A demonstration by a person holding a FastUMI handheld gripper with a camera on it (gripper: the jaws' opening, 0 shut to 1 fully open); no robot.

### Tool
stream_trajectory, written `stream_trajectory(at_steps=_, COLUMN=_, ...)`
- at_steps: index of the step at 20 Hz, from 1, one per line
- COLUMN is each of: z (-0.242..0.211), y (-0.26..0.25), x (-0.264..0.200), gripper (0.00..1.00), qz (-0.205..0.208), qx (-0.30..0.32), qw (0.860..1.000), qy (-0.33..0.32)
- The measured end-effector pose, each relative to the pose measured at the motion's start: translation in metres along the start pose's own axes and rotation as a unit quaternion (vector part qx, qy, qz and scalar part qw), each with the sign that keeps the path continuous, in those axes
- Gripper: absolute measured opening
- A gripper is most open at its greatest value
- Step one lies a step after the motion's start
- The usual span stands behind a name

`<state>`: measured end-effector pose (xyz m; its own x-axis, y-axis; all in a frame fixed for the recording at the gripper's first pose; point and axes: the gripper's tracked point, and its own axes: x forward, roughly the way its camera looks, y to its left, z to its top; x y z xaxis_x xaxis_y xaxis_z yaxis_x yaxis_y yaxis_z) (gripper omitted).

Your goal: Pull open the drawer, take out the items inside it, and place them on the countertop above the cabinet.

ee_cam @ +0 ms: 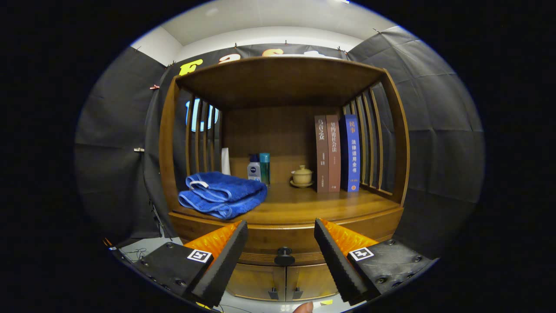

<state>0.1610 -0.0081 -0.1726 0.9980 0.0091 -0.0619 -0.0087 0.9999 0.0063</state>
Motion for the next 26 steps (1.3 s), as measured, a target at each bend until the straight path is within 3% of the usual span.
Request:
stream_trajectory(at_steps=11, z=-0.108, y=0.003, x=0.057, gripper=0.99, qz=-0.006, qx=0.002, qw=0.999, qy=0.051)
stream_trajectory(at_steps=17, z=-0.125, y=-0.005, x=0.065, gripper=0.49, qz=-0.012, qx=0.013, qw=0.998, qy=0.060)
stream_trajectory(at_steps=20, z=-0.126, y=-0.006, x=0.066, gripper=0.36, qz=-0.008, qx=-0.005, qw=0.998, qy=0.056)
stream_trajectory(at_steps=26, z=-0.125, y=-0.006, x=0.052, gripper=0.36, qz=-0.005, qx=-0.008, qw=0.998, qy=0.057)
